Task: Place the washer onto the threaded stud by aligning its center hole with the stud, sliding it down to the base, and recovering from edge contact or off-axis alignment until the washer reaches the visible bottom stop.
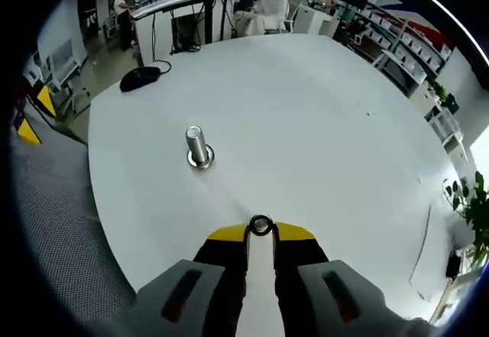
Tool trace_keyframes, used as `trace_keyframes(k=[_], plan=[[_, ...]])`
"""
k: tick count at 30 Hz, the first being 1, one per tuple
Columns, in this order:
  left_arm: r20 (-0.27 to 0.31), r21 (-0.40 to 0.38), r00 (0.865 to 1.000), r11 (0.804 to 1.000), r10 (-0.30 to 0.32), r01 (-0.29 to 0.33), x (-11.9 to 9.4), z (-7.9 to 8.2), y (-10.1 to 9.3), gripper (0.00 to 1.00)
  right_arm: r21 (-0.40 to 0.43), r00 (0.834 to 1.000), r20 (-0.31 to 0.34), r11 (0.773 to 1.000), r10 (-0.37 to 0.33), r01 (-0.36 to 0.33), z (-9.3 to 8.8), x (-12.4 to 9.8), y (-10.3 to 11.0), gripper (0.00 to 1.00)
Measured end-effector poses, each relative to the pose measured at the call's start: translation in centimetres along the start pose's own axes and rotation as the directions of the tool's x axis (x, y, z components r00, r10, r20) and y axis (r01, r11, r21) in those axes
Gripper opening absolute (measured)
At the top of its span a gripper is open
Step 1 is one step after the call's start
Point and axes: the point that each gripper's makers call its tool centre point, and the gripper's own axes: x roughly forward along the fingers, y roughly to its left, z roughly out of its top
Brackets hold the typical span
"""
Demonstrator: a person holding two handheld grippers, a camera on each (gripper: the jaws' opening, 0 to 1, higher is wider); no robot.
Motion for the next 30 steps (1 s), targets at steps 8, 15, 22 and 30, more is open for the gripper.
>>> trace_keyframes(k=[8, 15, 22, 30], plan=[[0.000, -0.004, 1.000, 1.000, -0.002, 0.002, 0.0, -0.1, 0.0, 0.20, 0.007, 1.000, -0.018, 1.000, 0.001, 0.000, -0.2, 0.8, -0.2, 0.14], [0.001, -0.007, 1.000, 1.000, -0.002, 0.002, 0.0, -0.1, 0.0, 0.20, -0.006, 0.999, -0.037, 1.000, 0.007, -0.007, -0.4, 1.4, -0.3, 0.14], [-0.005, -0.006, 1.000, 1.000, -0.006, 0.006, 0.1, -0.2, 0.0, 0.20, -0.011, 0.997, -0.068, 1.000, 0.021, -0.022, -0.9, 2.4, -0.2, 0.14], [-0.010, -0.011, 1.000, 1.000, -0.002, 0.002, 0.0, -0.4, 0.1, 0.20, -0.006, 0.994, -0.103, 0.999, 0.039, -0.039, -1.8, 3.6, 0.3, 0.14]])
